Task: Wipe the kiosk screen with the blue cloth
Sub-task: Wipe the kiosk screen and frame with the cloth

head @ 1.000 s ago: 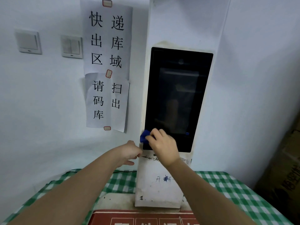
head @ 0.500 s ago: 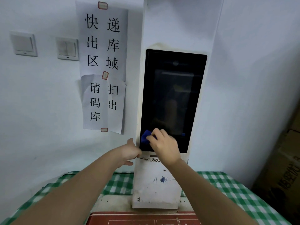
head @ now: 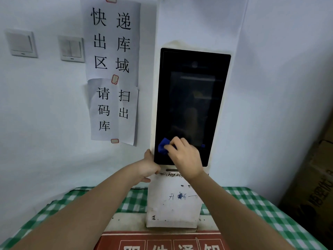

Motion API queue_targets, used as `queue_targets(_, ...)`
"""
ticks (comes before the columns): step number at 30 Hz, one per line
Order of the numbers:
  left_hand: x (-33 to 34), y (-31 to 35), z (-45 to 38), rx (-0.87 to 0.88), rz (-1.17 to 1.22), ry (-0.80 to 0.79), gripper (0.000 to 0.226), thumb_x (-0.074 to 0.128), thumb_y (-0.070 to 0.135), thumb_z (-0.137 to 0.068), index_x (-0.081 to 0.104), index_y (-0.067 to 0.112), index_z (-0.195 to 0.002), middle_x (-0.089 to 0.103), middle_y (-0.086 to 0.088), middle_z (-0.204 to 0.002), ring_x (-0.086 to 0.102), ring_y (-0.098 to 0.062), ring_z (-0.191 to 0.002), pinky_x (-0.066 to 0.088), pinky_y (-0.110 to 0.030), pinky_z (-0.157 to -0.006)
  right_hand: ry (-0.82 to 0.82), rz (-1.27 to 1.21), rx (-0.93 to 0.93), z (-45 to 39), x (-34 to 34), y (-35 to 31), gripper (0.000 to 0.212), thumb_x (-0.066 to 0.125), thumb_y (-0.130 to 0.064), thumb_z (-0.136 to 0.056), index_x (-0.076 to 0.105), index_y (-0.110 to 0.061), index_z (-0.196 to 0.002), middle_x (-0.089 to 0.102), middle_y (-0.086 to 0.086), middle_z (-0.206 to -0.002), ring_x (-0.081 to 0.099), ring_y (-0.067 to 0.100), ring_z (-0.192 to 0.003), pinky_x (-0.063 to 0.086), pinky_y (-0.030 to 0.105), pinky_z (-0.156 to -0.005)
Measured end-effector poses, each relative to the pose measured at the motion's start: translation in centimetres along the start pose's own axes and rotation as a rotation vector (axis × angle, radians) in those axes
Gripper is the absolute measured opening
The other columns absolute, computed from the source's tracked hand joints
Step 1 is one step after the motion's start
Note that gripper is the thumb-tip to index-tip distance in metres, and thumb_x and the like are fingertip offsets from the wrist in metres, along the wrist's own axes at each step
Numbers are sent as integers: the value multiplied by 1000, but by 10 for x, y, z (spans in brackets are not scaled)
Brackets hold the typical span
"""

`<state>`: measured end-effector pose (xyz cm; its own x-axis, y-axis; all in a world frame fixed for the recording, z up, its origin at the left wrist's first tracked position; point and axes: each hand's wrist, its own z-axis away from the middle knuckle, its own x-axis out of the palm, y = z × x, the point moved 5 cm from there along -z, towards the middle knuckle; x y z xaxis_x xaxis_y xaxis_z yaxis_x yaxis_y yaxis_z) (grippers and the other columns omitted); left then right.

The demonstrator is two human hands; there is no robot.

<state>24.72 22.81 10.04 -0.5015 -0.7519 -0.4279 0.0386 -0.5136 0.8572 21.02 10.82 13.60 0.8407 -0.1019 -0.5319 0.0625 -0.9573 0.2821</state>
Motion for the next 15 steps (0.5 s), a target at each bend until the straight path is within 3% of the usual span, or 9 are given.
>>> queue_targets(4,-2,-3,-2,-23,-14,3,89,49,4,-87,-5,32,-151,50,-12,-137,51,-24,-122,50,-30,-86,-96,-29,-35,29,17,-10,35,81,1,-53,69,-15,-82,57,2,-80,51,19,-65,33,24,-42)
queue_targets(8,-3,-6,-3,-44,-14,-4,88,53,7,-84,2,36,-150,49,-14,-139,52,-22,-119,51,-30,-84,-200,-11,-152,39,16,-14,33,85,-5,-52,69,-15,-78,55,2,-78,52,19,-63,32,25,-41)
queue_targets(10,-1,-3,-2,-38,-14,-5,85,51,6,-85,2,30,-151,50,-14,-136,52,-22,-118,51,-30,-83,-152,1,-142,31,7,-7,31,84,-7,-57,69,-16,-82,56,1,-80,52,19,-65,29,24,-43)
queue_targets(15,2,4,0,-20,-19,14,80,52,4,-87,5,21,-149,51,-13,-131,50,-24,-121,50,-31,-88,0,23,84,4,-13,18,24,79,-8,-67,71,-18,-87,59,-1,-82,53,17,-66,23,21,-44)
